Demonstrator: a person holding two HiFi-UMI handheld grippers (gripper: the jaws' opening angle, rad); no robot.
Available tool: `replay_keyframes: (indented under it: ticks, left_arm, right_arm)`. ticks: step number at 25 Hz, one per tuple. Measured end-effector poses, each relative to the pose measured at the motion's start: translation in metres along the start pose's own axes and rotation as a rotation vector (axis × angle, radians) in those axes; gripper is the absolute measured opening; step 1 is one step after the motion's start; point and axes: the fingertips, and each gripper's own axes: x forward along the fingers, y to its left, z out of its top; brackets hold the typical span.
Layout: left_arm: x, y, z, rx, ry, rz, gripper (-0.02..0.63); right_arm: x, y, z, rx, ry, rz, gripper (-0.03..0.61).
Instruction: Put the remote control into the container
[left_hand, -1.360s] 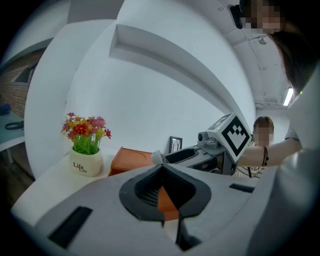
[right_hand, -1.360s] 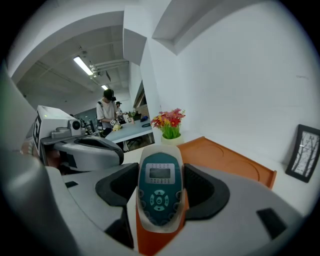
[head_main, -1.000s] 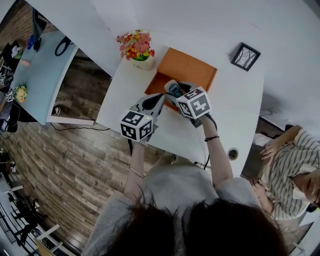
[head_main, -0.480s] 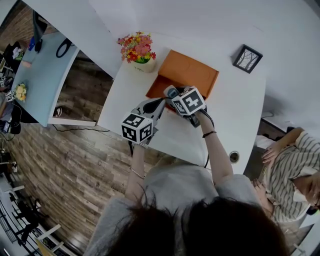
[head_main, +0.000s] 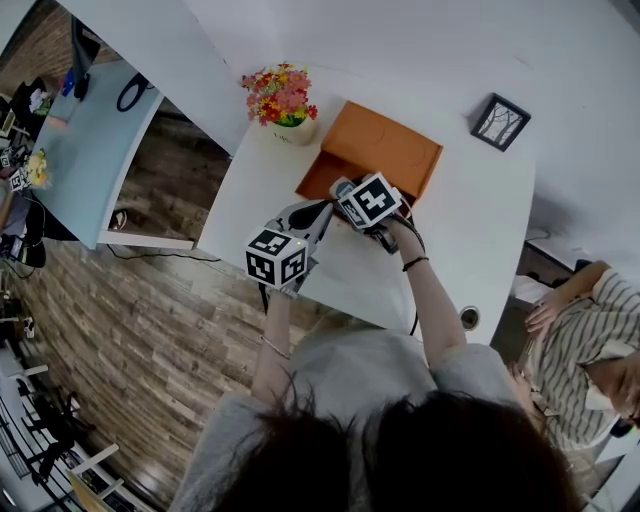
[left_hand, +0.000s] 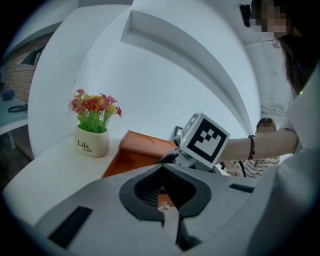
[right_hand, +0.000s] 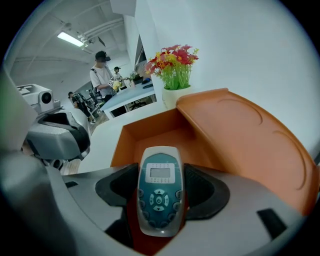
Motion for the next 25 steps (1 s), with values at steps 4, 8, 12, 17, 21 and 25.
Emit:
replay_keyframes:
  ticks: [4, 8, 12, 17, 21, 25]
  left_arm:
    - [-0.003, 0.004, 0.001, -0.003, -0.006, 0.01, 0.003]
    - [-0.008, 0.006, 0.0, -0.007, -0.009, 0.016, 0.003]
    - [-0.009, 0.006, -0.001, -0.011, -0.012, 0.017, 0.003]
    - [-0.01, 0.003, -0.001, -0.009, -0.011, 0.011, 0.003]
    - [-0.012, 0.002, 0.001, -0.005, -0.014, 0.006, 0.003]
    - [-0.014, 0.0, 0.005, 0.005, -0.026, 0.004, 0.003]
  right_arm:
    - [0.005, -0.002, -0.003, 0.008, 0.03, -0.026, 0.287]
    - [0.006, -0.001, -0.003, 0.017, 0.041, -0.042, 0.287]
    - [0.006, 0.0, -0.002, 0.021, 0.03, -0.029, 0.287]
    - [0.006, 0.001, -0.001, 0.039, 0.016, -0.015, 0.287]
    - [0.005, 0.002, -0.001, 0.049, 0.005, -0.005, 0.287]
    - [-0.001, 0.003, 0.006, 0.035, -0.05, -0.013, 0.287]
